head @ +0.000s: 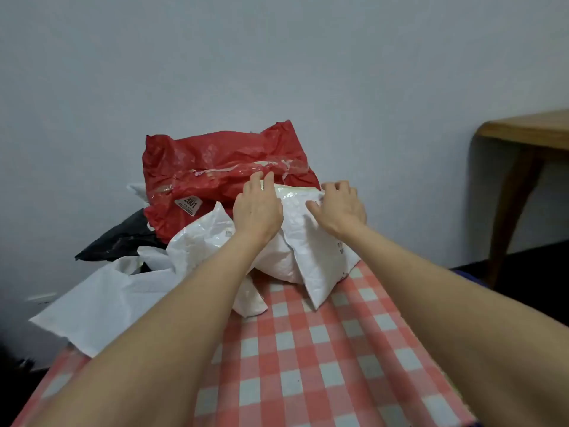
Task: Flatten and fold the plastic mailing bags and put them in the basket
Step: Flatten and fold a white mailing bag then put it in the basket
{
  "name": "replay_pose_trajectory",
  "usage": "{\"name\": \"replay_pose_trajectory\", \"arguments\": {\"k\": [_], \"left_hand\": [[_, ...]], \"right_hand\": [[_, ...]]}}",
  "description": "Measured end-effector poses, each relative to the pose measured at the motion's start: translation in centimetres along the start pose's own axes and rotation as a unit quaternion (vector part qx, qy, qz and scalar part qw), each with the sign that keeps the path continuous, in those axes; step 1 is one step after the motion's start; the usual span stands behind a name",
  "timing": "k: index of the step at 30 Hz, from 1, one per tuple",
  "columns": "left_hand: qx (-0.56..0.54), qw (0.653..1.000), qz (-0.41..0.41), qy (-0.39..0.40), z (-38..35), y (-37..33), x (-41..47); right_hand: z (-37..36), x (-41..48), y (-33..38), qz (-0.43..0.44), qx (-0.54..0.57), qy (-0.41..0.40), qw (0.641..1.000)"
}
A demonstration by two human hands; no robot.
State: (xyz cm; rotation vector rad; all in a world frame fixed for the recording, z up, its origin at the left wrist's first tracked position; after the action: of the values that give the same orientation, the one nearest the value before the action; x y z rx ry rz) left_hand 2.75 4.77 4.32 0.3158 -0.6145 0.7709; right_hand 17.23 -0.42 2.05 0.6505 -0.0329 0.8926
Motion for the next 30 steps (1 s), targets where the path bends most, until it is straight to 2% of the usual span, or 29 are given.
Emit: {"name": "replay_pose_trajectory", "arguments": {"k": [3,6,10,17,20,23,26,30], "left_hand": [[-0.013,1.0,0.004,0.006,-0.7,0.6,0.6],[-0.021,1.0,0.0,0.009,-1.4,0.5,0.8],[-0.027,1.0,0.006,-0.004,-0.9,0.6,1.1],[-0.036,0.998,0.002,-0.048,2.7,-0.1,0.9],[-0.028,0.997,0.017,-0.073,4.7,-0.5,1.0],[0.035,0.995,0.029,-0.088,7.0,-1.4,1.0],[0.036,0.997,0.043,-0.048,7.7,-2.2,0.5],[-0.024,0.994,0.067,0.08,6.4,-3.2,-1.6]], "right_hand": [[-1.1,0.9,-1.6,-0.107,0.074,0.029,0.991],[-2.5,1.8,-2.8,-0.199,0.142,0.084,0.966],[-3.4,2.6,-2.7,-0.2,0.144,0.107,0.963],[-0.9,2.2,-1.7,-0.154,0.176,0.078,0.969],[1.2,1.6,-1.0,-0.093,0.158,0.071,0.98],[3.1,0.9,-0.4,-0.02,0.124,0.091,0.988],[4.5,-0.4,-0.2,0.035,0.091,0.121,0.988],[4.8,-3.5,-0.1,0.111,-0.011,0.143,0.983]]}}
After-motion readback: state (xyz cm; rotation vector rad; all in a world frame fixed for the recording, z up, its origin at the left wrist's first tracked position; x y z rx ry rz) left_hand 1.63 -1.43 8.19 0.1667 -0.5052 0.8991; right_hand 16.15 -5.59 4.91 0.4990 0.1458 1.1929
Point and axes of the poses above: each hand's wrist, its own x-axis towards the middle knuckle, its own z-axis out of the back of the hand, y = z × x, the point moved 7 cm from there along x, towards the middle knuckle, and after that the axes turned 12 degrees about -z, right-handed, at the moved point
